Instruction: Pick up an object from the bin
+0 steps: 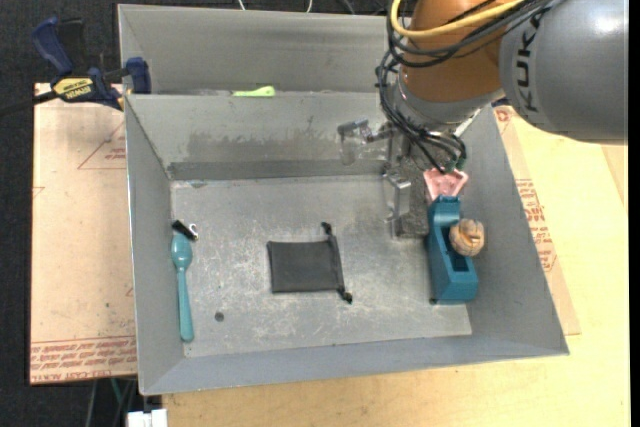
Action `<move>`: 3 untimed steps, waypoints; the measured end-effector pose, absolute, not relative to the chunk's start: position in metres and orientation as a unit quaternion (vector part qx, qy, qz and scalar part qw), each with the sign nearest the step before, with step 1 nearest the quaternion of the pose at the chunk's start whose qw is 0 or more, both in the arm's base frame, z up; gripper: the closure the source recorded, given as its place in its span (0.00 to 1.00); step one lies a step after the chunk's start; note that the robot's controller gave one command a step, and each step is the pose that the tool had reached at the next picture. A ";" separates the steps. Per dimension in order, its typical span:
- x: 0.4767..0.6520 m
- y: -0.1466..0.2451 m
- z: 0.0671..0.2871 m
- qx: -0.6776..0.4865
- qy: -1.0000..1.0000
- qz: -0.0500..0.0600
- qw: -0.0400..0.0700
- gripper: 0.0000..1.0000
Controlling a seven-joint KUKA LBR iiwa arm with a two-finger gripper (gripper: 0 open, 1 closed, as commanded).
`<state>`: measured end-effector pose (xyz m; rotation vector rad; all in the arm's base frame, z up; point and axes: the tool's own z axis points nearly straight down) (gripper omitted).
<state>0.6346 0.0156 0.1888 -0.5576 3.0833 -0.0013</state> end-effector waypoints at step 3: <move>0.581 0.080 0.072 -0.167 0.986 0.000 0.002 1.00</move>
Offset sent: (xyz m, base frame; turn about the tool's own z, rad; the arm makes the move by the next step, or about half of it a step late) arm -0.0414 0.0788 -0.1017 -0.0701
